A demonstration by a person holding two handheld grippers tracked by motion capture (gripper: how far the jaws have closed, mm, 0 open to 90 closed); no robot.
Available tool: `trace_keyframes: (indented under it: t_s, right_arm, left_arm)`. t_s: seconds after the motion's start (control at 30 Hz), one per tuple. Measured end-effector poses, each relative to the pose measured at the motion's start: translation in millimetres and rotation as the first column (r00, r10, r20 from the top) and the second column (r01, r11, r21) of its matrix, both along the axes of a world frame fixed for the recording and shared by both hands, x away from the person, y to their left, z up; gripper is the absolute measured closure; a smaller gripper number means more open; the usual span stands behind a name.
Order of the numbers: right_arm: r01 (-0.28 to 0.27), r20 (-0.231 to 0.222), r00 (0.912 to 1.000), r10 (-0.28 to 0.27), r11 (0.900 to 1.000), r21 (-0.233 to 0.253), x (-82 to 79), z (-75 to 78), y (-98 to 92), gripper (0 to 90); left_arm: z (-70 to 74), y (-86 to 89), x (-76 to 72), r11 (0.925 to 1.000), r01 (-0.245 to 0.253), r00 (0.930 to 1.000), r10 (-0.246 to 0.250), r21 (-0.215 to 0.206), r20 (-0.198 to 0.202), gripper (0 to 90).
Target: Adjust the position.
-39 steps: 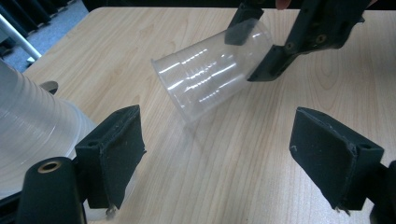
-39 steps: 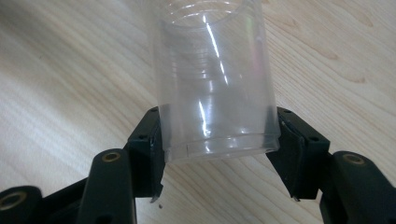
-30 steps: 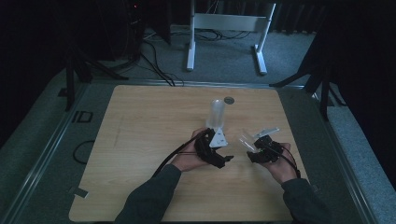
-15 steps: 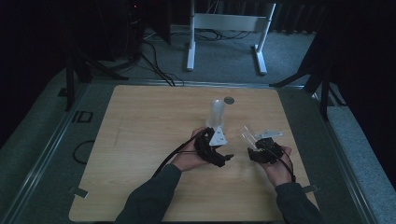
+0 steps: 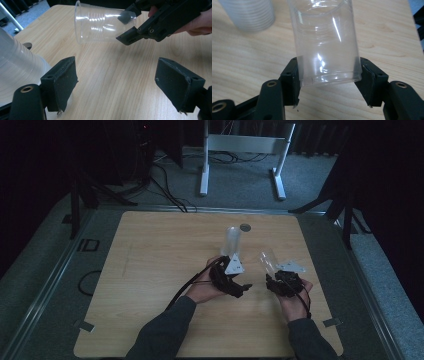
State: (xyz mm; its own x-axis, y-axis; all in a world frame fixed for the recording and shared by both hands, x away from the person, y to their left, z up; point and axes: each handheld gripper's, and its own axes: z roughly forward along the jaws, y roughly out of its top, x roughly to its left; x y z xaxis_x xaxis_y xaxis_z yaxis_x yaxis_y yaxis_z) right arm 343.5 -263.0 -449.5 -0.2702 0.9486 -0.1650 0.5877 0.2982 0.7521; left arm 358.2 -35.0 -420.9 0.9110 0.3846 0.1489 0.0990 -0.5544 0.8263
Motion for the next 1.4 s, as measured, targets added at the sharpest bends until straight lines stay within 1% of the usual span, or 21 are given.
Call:
trace_keyframes:
  t_s: [0.03, 0.07, 0.13, 0.17, 0.23, 0.3, 0.4, 0.53, 0.57, 0.6, 0.63, 0.67, 0.73, 0.87, 1.03, 1.07, 1.17, 1.2, 1.27, 1.33, 1.4]
  right_arm:
    - [0.0, 0.0, 1.0, 0.0, 1.0, 0.0, 0.0, 0.0, 0.0, 41.8]
    - [0.004, 0.008, 1.0, -0.004, 1.0, 0.004, -0.7, 0.2, 0.0, 41.8]
    - [0.009, 0.044, 0.999, -0.01, 1.0, 0.015, -2.9, 0.9, 0.1, 41.8]
    - [0.015, 0.051, 0.9985, -0.016, 1.0, 0.018, -3.7, 1.0, 0.7, 41.8]
    - [0.017, 0.069, 0.9974, -0.018, 1.0, 0.023, -4.7, 1.0, 0.9, 41.8]
    - [0.017, 0.074, 0.997, -0.019, 0.999, 0.027, -5.2, 1.0, 0.8, 41.8]
    - [0.023, 0.095, 0.9951, -0.027, 0.999, 0.047, -6.7, 0.5, 0.1, 41.8]
    - [0.023, 0.112, 0.9932, -0.029, 0.998, 0.054, -8.5, 0.4, 0.2, 41.8]
    - [0.025, 0.133, 0.9906, -0.032, 0.998, 0.058, -10.2, 0.9, 0.3, 41.8]
    - [0.025, 0.133, 0.9906, -0.032, 0.998, 0.058, -10.2, 0.9, 0.3, 41.8]
    - [0.031, 0.147, 0.9884, -0.041, 0.997, 0.066, -11.4, 1.7, 0.0, 41.8]
    - [0.031, 0.147, 0.9884, -0.041, 0.997, 0.066, -11.4, 1.7, 0.0, 41.8]
    - [0.029, 0.165, 0.9854, -0.041, 0.997, 0.073, -13.1, 2.5, -0.1, 41.8]
    - [0.029, 0.175, 0.9836, -0.042, 0.997, 0.075, -14.4, 2.9, -0.2, 41.8]
    - [0.03, 0.19, 0.9808, -0.045, 0.996, 0.084, -16.9, 3.6, 0.7, 41.8]
    - [0.03, 0.19, 0.9808, -0.045, 0.996, 0.084, -16.9, 3.6, 0.7, 41.8]
    - [0.027, 0.196, 0.9797, -0.044, 0.996, 0.09, -18.0, 5.0, 1.0, 41.8]
    - [0.027, 0.2, 0.9787, -0.045, 0.995, 0.092, -18.4, 5.4, 1.2, 41.8]
    - [0.025, 0.202, 0.9784, -0.044, 0.995, 0.094, -19.1, 6.1, 1.5, 41.8]
    - [0.025, 0.207, 0.9773, -0.044, 0.995, 0.095, -19.5, 6.4, 1.6, 41.8]
    - [0.021, 0.214, 0.976, -0.042, 0.995, 0.099, -20.3, 7.1, 1.5, 41.8]
  left_arm:
    - [0.0, 0.0, 0.0, 1.0, 0.0, 1.0, 0.0, 0.0, 0.0, 17.8]
    - [0.4, 0.1, 0.8, 1.0, 0.0, 1.0, 0.0, -0.01, -0.005, 17.8]
    - [0.9, 0.1, 1.4, 0.9998, -0.002, 1.0, 0.002, -0.017, -0.009, 19.3]
    - [1.4, -0.1, 2.0, 0.9997, -0.003, 0.9999, 0.003, -0.026, -0.012, 19.3]
    - [1.8, -0.4, 2.2, 0.9996, -0.003, 0.9999, 0.003, -0.029, -0.014, 19.3]
    - [1.9, -0.6, 2.4, 0.9995, -0.003, 0.9999, 0.003, -0.031, -0.015, 19.3]
    - [2.1, -1.0, 3.0, 0.9994, -0.006, 0.9998, 0.005, -0.035, -0.018, 19.4]
    - [2.1, -1.4, 3.9, 0.9988, -0.012, 0.9996, 0.011, -0.046, -0.027, 19.6]
    - [2.1, -1.6, 5.4, 0.9982, -0.021, 0.9993, 0.019, -0.057, -0.032, 19.9]
    - [2.1, -1.6, 5.4, 0.9982, -0.021, 0.9993, 0.019, -0.057, -0.032, 20.0]
    - [2.3, -1.8, 6.6, 0.9976, -0.026, 0.999, 0.024, -0.065, -0.038, 20.1]
    - [2.3, -1.8, 6.6, 0.9976, -0.026, 0.999, 0.024, -0.065, -0.038, 20.2]
    - [2.2, -3.2, 8.1, 0.997, -0.032, 0.9986, 0.029, -0.07, -0.045, 20.3]
    - [1.9, -4.3, 9.9, 0.9965, -0.039, 0.9978, 0.035, -0.074, -0.056, 21.3]
    - [-0.6, -6.0, 15.2, 0.9939, -0.058, 0.9946, 0.049, -0.094, -0.091, 22.7]
    - [-0.6, -6.0, 15.2, 0.9939, -0.058, 0.9946, 0.049, -0.094, -0.091, 23.0]
    - [-0.4, -7.1, 20.0, 0.9902, -0.074, 0.9903, 0.059, -0.119, -0.126, 23.7]
    - [-0.4, -7.1, 20.0, 0.9902, -0.074, 0.9903, 0.059, -0.119, -0.126, 23.8]
    - [0.2, -8.8, 23.1, 0.9868, -0.085, 0.9868, 0.065, -0.138, -0.148, 23.8]
    - [0.5, -9.4, 24.1, 0.9857, -0.089, 0.9859, 0.067, -0.143, -0.154, 23.9]
    - [1.0, -10.7, 25.9, 0.984, -0.091, 0.9837, 0.065, -0.153, -0.168, 24.0]
